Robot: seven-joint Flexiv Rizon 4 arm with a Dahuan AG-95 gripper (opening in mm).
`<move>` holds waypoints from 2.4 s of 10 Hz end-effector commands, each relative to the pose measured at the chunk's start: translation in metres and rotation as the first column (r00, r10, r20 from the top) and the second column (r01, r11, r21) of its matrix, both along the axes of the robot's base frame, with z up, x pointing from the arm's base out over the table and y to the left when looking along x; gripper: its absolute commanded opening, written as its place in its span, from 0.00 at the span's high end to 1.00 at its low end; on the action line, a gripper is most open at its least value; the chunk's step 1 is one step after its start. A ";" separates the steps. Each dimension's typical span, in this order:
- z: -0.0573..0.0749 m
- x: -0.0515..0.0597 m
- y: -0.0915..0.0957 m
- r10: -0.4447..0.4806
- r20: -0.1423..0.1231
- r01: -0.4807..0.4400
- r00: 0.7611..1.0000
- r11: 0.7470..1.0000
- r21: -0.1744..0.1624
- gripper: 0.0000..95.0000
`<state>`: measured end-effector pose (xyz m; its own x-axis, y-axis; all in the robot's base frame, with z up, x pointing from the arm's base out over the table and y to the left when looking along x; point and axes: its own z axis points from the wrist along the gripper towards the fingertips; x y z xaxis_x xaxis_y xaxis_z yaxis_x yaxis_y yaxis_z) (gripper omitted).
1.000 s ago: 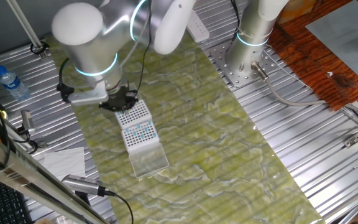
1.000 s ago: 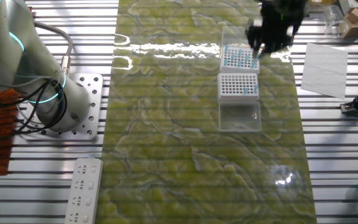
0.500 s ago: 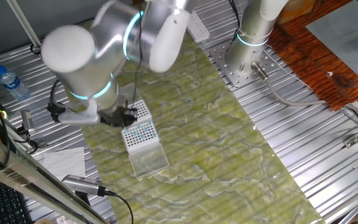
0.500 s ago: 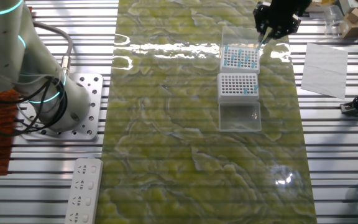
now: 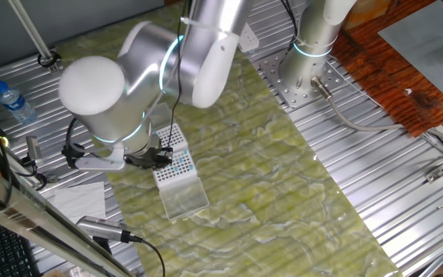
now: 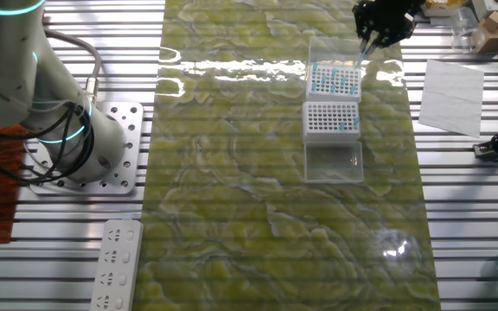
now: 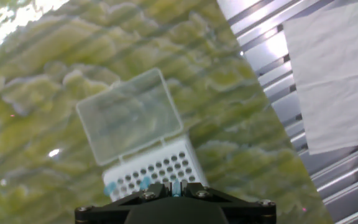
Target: Transfer all medium pipette tips from one holder to another
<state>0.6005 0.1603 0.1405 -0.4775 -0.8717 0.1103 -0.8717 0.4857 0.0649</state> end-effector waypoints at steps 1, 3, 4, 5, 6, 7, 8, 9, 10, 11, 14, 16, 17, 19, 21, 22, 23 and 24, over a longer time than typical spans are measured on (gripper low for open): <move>-0.007 -0.007 -0.002 0.002 0.012 -0.002 1.000 1.000 -0.003 1.00; -0.012 -0.013 -0.004 0.004 0.023 -0.004 1.000 1.000 -0.002 1.00; -0.013 -0.014 -0.005 0.005 0.027 -0.005 1.000 1.000 -0.002 1.00; -0.013 -0.014 -0.005 0.005 0.027 -0.005 1.000 1.000 -0.002 1.00; -0.016 -0.015 -0.002 0.002 0.030 -0.002 1.000 1.000 -0.006 1.00; -0.017 -0.016 -0.001 -0.001 0.032 0.001 0.999 1.000 -0.005 1.00; -0.019 -0.017 0.000 -0.001 0.036 0.001 0.999 1.000 -0.006 1.00; -0.021 -0.018 0.000 0.000 0.038 0.000 0.999 1.000 -0.005 1.00; -0.021 -0.018 0.000 0.000 0.039 0.000 0.999 1.000 -0.006 1.00; -0.022 -0.019 0.001 0.000 0.042 0.000 0.999 1.000 -0.007 1.00; -0.025 -0.019 0.001 0.049 0.078 -0.049 0.996 0.999 -0.003 1.00; -0.027 -0.018 0.000 0.083 0.099 -0.084 0.992 0.996 0.000 0.80; -0.028 -0.018 0.000 0.089 0.103 -0.089 0.991 0.996 -0.001 0.80; -0.028 -0.018 -0.001 0.096 0.106 -0.097 0.990 0.995 -0.001 0.80; -0.029 -0.016 -0.015 0.134 0.107 -0.134 0.985 0.991 -0.008 0.80; -0.030 -0.015 -0.035 0.168 0.108 -0.169 0.980 0.986 0.003 0.80; -0.029 -0.014 -0.051 0.191 0.109 -0.193 0.976 0.981 0.005 0.80; -0.029 -0.013 -0.058 0.200 0.111 -0.201 0.974 0.980 0.005 0.80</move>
<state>0.5848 0.1072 0.1119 -0.3228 -0.9448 0.0554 -0.9464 0.3213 -0.0345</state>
